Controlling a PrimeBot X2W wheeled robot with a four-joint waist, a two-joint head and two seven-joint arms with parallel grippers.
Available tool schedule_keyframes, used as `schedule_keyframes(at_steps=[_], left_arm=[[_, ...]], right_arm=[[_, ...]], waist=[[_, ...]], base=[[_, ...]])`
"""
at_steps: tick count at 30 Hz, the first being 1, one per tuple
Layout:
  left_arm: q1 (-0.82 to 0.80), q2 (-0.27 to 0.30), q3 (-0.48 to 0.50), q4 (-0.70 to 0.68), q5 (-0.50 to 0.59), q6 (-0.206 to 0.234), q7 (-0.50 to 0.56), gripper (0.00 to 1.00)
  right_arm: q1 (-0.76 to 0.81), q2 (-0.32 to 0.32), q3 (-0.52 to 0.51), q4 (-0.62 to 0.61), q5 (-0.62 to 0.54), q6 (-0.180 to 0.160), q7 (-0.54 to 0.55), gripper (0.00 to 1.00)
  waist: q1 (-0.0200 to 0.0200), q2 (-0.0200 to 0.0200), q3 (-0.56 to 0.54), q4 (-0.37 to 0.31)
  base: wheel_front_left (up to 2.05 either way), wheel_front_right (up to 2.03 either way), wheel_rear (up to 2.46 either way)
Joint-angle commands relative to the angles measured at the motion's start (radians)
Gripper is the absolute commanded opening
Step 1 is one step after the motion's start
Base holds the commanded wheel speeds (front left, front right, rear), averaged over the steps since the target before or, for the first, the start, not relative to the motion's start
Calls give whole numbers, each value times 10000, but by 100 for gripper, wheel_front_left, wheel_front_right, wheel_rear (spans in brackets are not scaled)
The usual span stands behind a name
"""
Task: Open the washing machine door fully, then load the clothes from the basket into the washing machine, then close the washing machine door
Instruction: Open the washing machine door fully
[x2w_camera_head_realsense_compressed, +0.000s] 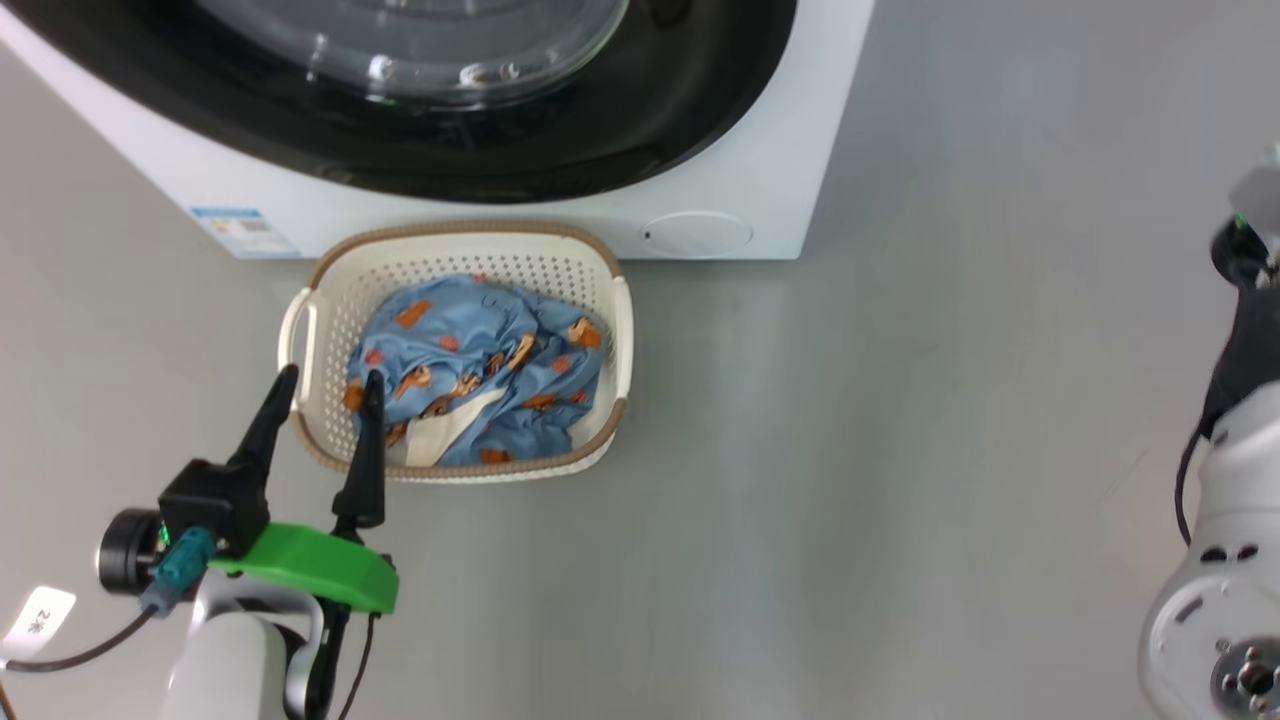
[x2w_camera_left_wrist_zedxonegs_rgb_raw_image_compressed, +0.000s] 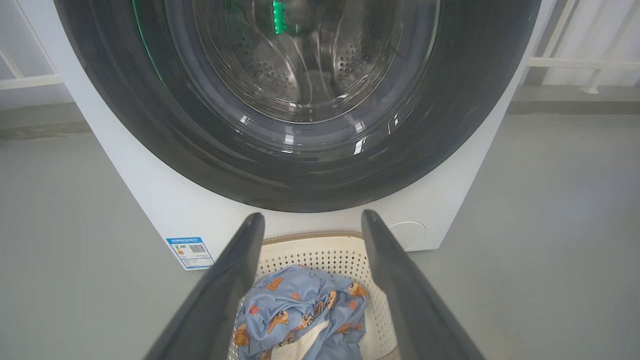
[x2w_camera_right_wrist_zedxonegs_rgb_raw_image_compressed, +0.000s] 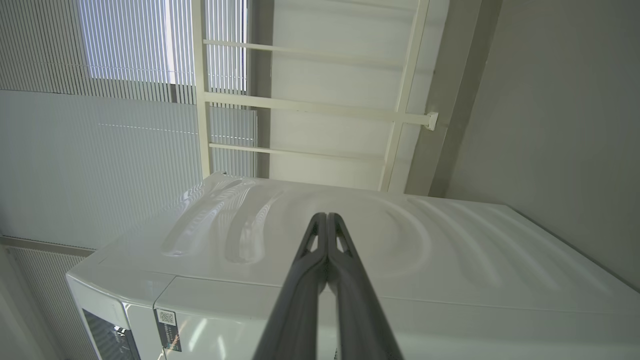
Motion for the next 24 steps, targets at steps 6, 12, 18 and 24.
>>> schedule_keyframes(at_steps=[6, 12, 18, 24], left_arm=[[-469, 117, 127, -268, -45, -76, -65, 100], [-662, 72, -11, -300, -134, -88, -65, 100], [-753, 52, -114, -337, -182, -64, -65, 100], [-807, 45, -258, -366, -290, -35, -65, 100]], right_arm=[[-1526, 76, 277, 644, -554, 17, 1329, 0], [-2378, 78, 581, 1227, -1068, 17, 2256, 0], [-2781, 78, 1012, 1623, -1205, 17, 3035, 0], [-3024, 79, 1343, 1781, -1280, 17, 3271, 0]], waist=[[0, -1, 503, 397], [0, -1, 799, 579], [0, -1, 946, 688], [0, -1, 1085, 807]], base=[[0, 0, 0], [0, 0, 0], [0, 0, 0], [0, 0, 0]])
